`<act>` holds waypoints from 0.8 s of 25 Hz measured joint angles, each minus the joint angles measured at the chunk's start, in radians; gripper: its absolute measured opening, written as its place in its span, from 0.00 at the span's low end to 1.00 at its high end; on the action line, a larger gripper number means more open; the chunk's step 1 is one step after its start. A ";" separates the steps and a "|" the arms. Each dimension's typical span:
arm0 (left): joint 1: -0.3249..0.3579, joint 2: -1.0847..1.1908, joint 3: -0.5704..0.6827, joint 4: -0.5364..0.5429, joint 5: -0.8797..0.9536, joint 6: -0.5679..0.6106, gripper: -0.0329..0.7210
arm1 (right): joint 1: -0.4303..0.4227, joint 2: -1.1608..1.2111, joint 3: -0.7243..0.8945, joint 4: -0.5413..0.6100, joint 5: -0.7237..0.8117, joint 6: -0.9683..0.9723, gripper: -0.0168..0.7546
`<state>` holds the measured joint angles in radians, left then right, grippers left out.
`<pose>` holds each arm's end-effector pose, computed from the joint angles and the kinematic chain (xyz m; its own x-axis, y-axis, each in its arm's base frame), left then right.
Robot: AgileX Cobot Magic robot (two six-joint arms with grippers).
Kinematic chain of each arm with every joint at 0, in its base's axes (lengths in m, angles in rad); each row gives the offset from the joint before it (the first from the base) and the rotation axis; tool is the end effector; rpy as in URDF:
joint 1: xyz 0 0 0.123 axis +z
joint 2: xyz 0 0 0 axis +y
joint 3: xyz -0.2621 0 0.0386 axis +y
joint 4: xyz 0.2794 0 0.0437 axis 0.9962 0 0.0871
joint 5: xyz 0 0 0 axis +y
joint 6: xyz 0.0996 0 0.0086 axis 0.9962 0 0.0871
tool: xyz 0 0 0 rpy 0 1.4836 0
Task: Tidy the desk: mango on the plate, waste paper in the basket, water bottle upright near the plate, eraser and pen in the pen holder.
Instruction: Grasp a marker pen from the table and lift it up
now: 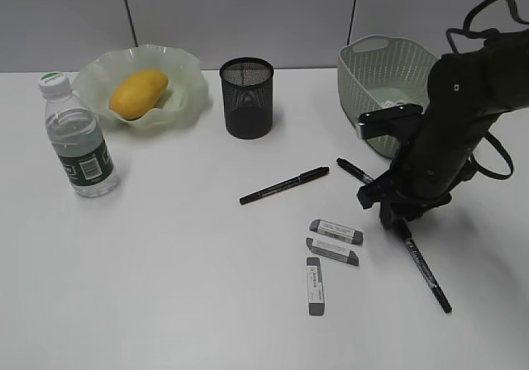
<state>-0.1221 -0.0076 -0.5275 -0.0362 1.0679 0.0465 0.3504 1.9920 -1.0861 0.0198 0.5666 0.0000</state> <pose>0.0451 -0.0087 0.2965 -0.4230 0.0812 -0.9025 0.1625 0.9866 0.0126 0.3448 0.1272 0.0552 -0.9287 -0.3217 -0.1843 -0.3296 0.9440 0.0135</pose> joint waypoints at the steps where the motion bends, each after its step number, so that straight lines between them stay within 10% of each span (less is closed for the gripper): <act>1: 0.000 0.000 0.000 0.000 0.000 0.000 0.72 | 0.000 0.000 0.000 0.000 -0.001 0.000 0.41; 12: 0.000 0.000 0.000 0.000 0.000 0.000 0.72 | 0.000 0.022 -0.006 -0.007 -0.011 0.007 0.40; 20: 0.000 0.000 0.000 0.000 0.000 0.000 0.72 | 0.003 0.014 -0.007 -0.005 -0.008 0.008 0.20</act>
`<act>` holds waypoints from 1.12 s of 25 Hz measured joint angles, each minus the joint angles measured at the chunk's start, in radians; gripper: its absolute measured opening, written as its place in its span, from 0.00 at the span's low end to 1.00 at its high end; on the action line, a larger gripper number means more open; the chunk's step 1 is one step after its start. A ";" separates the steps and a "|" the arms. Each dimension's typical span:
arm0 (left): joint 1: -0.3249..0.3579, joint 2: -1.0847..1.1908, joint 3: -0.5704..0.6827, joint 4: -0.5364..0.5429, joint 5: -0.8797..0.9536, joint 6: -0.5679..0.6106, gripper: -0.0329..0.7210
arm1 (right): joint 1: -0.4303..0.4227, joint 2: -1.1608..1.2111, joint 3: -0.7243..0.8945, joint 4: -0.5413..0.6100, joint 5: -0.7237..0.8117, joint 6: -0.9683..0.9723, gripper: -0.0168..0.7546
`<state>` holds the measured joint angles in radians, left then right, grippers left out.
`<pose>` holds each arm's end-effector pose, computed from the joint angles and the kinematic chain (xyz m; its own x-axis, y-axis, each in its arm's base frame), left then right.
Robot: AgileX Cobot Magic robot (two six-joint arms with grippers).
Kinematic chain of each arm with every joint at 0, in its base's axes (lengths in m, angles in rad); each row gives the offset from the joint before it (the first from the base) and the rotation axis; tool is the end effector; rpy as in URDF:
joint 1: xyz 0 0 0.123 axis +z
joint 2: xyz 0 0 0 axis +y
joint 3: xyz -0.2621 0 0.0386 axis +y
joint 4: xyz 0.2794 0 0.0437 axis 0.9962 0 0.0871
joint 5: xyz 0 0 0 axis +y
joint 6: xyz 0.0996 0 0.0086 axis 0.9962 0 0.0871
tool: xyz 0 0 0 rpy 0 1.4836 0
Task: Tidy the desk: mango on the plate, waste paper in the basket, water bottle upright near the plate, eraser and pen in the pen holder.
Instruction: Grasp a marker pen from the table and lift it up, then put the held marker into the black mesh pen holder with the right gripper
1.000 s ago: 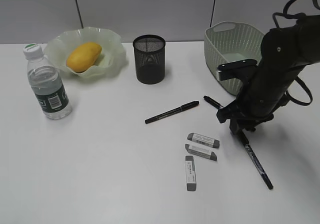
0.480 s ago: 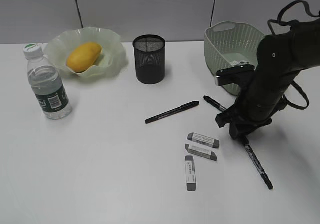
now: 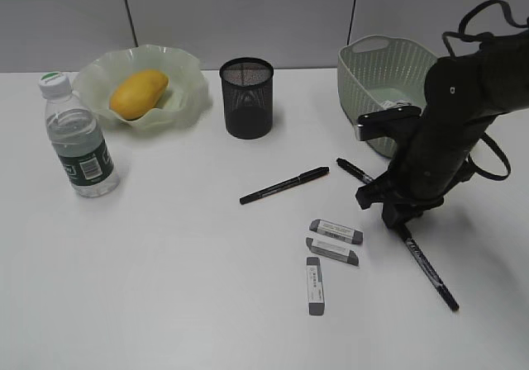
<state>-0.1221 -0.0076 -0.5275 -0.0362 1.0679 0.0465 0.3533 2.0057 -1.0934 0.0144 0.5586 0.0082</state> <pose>0.0451 -0.0087 0.2965 -0.4230 0.0812 -0.9025 0.1625 0.9866 0.0126 0.3464 0.1286 0.0520 -0.9288 -0.3207 -0.1859 -0.3284 0.9445 0.0113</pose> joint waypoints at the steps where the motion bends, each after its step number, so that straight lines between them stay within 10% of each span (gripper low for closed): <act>1: 0.000 0.000 0.000 0.000 0.000 0.000 0.72 | 0.004 -0.016 0.002 0.000 0.000 0.000 0.20; 8: 0.000 0.000 0.000 0.000 0.000 0.000 0.72 | 0.027 -0.248 0.004 0.101 -0.127 -0.001 0.20; 14: 0.000 0.000 0.000 0.000 0.000 0.000 0.72 | 0.066 -0.347 0.004 0.197 -0.570 -0.001 0.20; 23: 0.000 0.000 0.000 0.000 0.000 0.000 0.72 | 0.145 -0.144 0.003 -0.106 -1.393 -0.002 0.20; 28: 0.000 0.000 0.000 0.000 0.000 0.000 0.72 | 0.145 -0.021 -0.077 -0.165 -1.512 0.051 0.20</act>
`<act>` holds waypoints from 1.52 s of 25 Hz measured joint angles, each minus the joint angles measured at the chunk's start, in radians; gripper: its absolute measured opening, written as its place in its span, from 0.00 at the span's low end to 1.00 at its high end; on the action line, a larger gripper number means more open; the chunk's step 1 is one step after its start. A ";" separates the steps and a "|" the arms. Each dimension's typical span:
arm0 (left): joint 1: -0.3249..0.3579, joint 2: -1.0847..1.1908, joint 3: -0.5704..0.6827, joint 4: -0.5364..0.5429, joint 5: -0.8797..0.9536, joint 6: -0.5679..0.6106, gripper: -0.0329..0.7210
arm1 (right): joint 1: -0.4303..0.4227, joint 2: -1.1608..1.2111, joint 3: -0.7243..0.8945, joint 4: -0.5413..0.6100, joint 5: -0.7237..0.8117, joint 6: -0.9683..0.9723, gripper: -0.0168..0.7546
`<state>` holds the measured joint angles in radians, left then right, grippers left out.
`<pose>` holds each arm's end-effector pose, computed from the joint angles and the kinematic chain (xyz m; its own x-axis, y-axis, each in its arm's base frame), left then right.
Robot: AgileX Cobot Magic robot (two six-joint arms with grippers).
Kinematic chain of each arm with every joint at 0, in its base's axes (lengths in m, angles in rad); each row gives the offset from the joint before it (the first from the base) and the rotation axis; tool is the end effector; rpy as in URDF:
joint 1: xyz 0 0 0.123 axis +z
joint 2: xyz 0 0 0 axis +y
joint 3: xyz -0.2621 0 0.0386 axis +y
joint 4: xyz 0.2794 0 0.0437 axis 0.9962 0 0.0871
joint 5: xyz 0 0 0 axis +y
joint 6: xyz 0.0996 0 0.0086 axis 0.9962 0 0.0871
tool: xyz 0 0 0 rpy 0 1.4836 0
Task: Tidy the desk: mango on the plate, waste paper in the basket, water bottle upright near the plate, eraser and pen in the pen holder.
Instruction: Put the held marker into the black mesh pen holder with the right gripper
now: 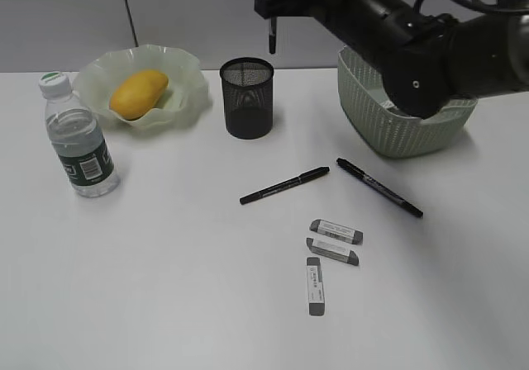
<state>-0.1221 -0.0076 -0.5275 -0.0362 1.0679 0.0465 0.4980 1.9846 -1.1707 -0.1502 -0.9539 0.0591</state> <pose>0.0451 -0.0087 0.2965 -0.4230 0.0812 -0.9025 0.1625 0.9866 0.0126 0.3993 0.2310 0.1961 0.2096 0.0821 -0.9743 -0.5730 0.8177 -0.0544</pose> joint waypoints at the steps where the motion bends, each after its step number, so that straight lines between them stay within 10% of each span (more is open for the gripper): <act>1: 0.000 0.000 0.000 0.000 0.000 0.000 0.72 | 0.000 0.020 -0.027 -0.011 0.001 0.003 0.20; 25: 0.000 0.000 0.000 0.000 0.000 0.000 0.72 | 0.000 0.270 -0.260 -0.037 0.137 0.082 0.22; 33: 0.000 0.000 0.000 0.000 0.000 0.000 0.72 | 0.001 0.270 -0.260 -0.011 0.137 0.083 0.77; 38: 0.000 0.000 0.000 0.000 0.000 0.000 0.72 | 0.002 0.264 -0.260 -0.006 0.136 0.083 0.81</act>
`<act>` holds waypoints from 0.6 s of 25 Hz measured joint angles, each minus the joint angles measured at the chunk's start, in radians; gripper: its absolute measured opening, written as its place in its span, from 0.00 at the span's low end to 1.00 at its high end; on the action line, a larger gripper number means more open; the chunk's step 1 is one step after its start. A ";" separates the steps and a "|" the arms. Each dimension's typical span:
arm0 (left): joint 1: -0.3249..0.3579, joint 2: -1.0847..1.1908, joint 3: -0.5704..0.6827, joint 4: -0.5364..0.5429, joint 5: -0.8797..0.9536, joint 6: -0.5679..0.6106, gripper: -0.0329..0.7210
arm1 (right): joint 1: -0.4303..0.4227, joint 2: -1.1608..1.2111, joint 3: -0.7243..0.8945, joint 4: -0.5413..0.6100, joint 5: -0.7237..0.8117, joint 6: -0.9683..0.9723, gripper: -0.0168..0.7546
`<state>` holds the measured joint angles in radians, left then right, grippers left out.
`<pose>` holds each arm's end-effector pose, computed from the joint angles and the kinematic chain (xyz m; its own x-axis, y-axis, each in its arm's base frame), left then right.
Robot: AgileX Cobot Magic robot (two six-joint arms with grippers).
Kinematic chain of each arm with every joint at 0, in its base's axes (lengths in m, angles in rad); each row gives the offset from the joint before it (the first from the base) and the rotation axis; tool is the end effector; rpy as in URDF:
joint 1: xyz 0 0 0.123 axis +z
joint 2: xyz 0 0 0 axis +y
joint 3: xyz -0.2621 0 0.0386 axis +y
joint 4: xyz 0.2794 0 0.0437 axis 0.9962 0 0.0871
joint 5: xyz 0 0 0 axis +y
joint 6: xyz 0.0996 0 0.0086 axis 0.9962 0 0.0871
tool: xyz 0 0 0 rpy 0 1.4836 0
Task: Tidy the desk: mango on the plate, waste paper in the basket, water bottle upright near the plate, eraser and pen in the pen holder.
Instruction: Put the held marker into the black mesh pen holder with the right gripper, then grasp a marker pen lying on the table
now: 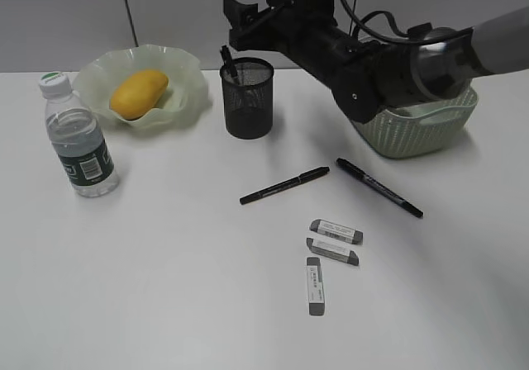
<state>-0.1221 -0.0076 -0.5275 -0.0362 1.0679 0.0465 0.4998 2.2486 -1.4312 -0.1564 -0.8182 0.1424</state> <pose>0.0451 -0.0087 0.2965 -0.4230 0.0812 -0.9025 0.1625 0.9866 0.0126 0.4478 0.2575 0.1371 0.0516 0.0678 -0.9964 -0.5778 0.8158 0.0256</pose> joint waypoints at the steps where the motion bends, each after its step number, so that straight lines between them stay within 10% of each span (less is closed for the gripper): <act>1: 0.000 0.000 0.000 0.000 0.000 0.000 0.72 | 0.001 -0.009 0.000 0.000 0.005 0.000 0.80; 5: 0.000 0.000 0.000 0.000 0.000 0.000 0.72 | 0.012 -0.107 0.000 -0.034 0.207 -0.014 0.79; 15: 0.000 0.000 0.000 0.000 0.000 0.000 0.72 | 0.014 -0.426 -0.002 0.042 1.262 0.006 0.79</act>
<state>-0.1221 -0.0076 -0.5275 -0.0362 1.0679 0.0465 0.5140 1.8231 -1.4334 -0.1149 0.4440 0.1487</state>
